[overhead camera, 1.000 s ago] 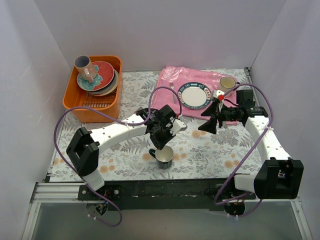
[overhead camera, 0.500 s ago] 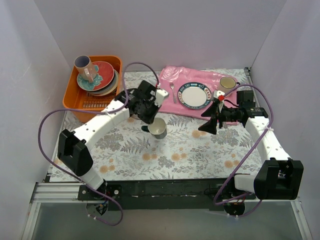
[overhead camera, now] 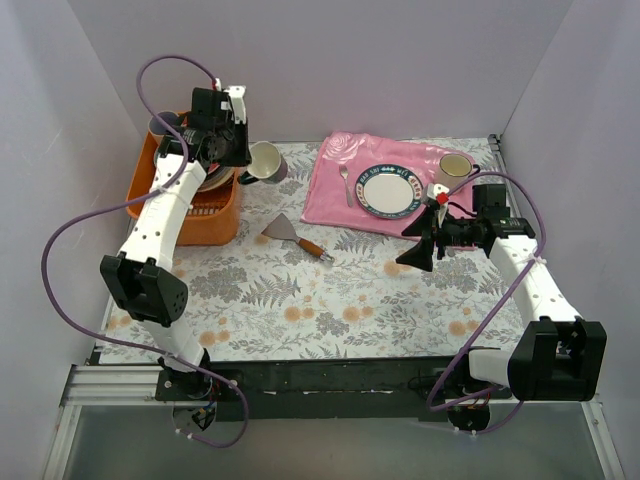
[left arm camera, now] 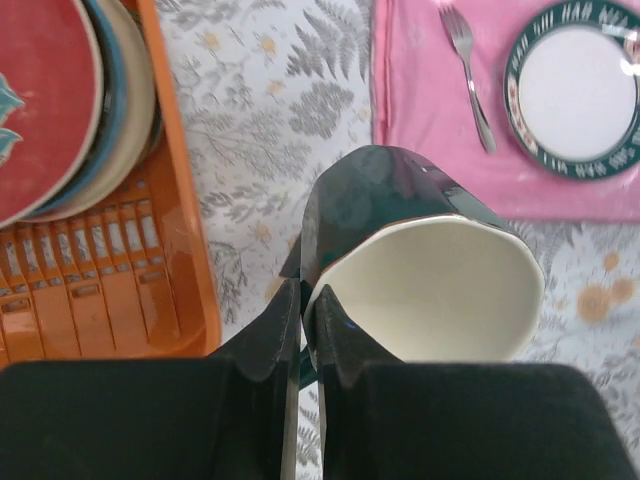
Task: Place the mixed dishes into the plastic bin
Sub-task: Place the cup in the plastic bin.
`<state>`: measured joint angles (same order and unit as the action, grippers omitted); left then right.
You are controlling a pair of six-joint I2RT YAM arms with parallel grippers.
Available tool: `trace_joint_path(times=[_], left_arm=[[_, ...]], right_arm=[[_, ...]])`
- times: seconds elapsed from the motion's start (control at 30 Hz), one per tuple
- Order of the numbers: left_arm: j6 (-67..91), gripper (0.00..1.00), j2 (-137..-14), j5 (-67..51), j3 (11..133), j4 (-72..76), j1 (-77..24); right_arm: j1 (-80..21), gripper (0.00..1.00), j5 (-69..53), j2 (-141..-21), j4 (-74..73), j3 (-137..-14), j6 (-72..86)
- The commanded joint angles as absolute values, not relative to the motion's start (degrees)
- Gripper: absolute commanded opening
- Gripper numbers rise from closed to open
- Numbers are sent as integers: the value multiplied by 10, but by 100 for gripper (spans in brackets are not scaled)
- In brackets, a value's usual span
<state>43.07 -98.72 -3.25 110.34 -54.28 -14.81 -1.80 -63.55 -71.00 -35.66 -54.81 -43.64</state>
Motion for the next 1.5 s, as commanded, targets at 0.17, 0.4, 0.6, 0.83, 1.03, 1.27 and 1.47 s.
trace_joint_path(times=[0.17, 0.4, 0.6, 0.83, 1.03, 1.27, 1.47], left_arm=[[531, 0, -1059, 44, 1275, -505, -56], [559, 0, -1124, 69, 1349, -488, -14], [582, 0, -1151, 70, 1358, -478, -1], [594, 0, -1165, 91, 1355, -479, 32], [599, 0, -1172, 94, 1352, -471, 45], [606, 0, -1185, 89, 1352, -470, 50], [609, 0, -1189, 85, 1347, -472, 51]], right_arm=[[-14, 87, -668, -705, -336, -535, -432], [-13, 87, -671, -700, -324, -516, -431], [-13, 87, -671, -696, -319, -508, -431], [-13, 87, -671, -693, -316, -500, -428], [-13, 87, -672, -692, -313, -497, -425], [-12, 87, -672, -688, -312, -495, -423], [-12, 87, -672, -686, -313, -490, -422]])
